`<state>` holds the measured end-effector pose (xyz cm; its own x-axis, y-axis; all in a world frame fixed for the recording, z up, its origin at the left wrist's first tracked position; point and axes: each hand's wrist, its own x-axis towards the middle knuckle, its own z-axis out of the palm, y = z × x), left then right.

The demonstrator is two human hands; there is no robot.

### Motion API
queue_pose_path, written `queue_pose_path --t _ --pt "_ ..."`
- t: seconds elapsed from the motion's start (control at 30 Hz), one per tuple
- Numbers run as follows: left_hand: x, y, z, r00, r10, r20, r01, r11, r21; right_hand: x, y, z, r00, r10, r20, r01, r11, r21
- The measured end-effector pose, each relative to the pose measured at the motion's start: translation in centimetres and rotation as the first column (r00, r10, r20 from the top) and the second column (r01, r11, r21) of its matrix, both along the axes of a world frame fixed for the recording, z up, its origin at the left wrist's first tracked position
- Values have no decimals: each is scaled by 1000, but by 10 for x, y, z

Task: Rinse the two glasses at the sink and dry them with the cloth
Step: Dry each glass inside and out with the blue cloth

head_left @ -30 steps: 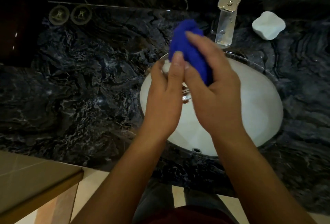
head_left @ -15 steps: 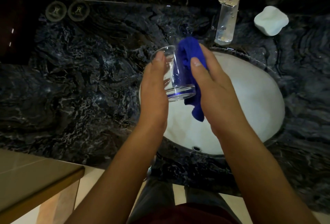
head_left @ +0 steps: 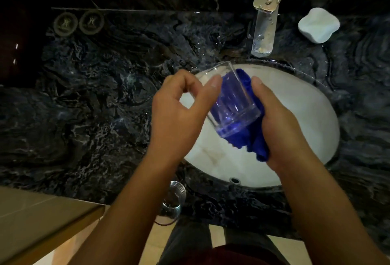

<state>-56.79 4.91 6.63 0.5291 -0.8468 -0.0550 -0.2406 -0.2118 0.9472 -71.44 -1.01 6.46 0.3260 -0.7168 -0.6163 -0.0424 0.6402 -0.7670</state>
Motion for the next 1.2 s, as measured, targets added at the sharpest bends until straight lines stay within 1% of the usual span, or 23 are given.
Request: queue_pose_path --t 0.03,0.1,0.13,0.2,0.23,0.27,0.33,0.37,0.43,0.5,0.53,0.6,0.67,0.7,0.73,0.8,0.87,0.9,0.93,0.97,1.07,1.13,1.2 --pt "6 1 4 999 -50 19 50 999 -11 0 -4 5 1000 1 -13 -2 999 -47" --pt "11 -3 10 994 -91 -68 89 995 -34 3 -9 15 999 -6 -53 -2 990 -140" --pt "10 -6 11 988 -69 -137 64 997 -40 6 -11 19 996 -9 -91 -9 981 -195" --pt "3 -11 10 956 83 -280 -87 996 -4 13 -8 23 988 -56 -141 6 942 -335" --pt "-1 -13 8 910 180 -374 -179 983 37 17 -5 24 988 -94 -120 35 906 -421" --pt "-6 -14 6 834 267 -482 -259 962 85 21 0 24 990 -118 -81 63 867 -495" --pt "-13 -15 0 627 378 -681 -367 915 170 28 13 21 990 -130 -60 65 783 -619" --pt "-14 -17 -3 542 411 -733 -396 894 209 30 20 17 988 -128 -85 37 737 -675" --pt "-14 -17 -9 442 461 -770 -426 863 272 29 38 9 987 -91 -134 -39 667 -744" --pt "-11 -16 -12 412 478 -776 -431 852 297 26 55 -1 988 -34 -153 -103 590 -801" --pt "-9 -15 -13 436 488 -756 -428 852 302 25 63 -4 987 -18 -158 -122 552 -825" --pt "-4 -9 -14 578 491 -652 -429 862 270 24 67 -8 985 -6 -173 -145 519 -842" --pt "-4 -4 -12 750 432 -500 -390 901 192 28 55 -6 976 -10 -217 -175 557 -812" --pt "-6 -2 -11 807 393 -440 -356 919 168 30 43 -4 975 -18 -223 -167 601 -782" --pt "-9 1 -10 836 363 -411 -329 932 152 32 30 -3 979 -22 -204 -140 659 -739" --pt "-13 4 -9 840 322 -436 -304 946 113 35 7 1 992 -4 -129 -74 803 -591" --pt "-14 3 -7 775 323 -543 -340 938 73 37 2 3 995 -9 -99 -26 938 -347" --pt "-14 1 -6 727 326 -604 -373 926 52 37 7 2 995 -18 -102 -6 973 -232" --pt "-13 -2 -5 698 322 -640 -400 916 25 35 16 -2 995 -35 -92 19 986 -164" --pt "-11 -5 -4 702 309 -642 -412 911 -12 33 29 -6 997 -57 -58 48 988 -144" --pt "-3 -14 -1 826 259 -501 -359 926 -113 26 61 -13 983 -126 130 143 982 -124" --pt "4 -16 0 893 200 -403 -272 954 -127 20 59 -16 939 -228 259 228 973 28" --pt "8 -14 0 930 95 -356 -148 981 -126 13 42 -16 874 -297 384 219 947 234"
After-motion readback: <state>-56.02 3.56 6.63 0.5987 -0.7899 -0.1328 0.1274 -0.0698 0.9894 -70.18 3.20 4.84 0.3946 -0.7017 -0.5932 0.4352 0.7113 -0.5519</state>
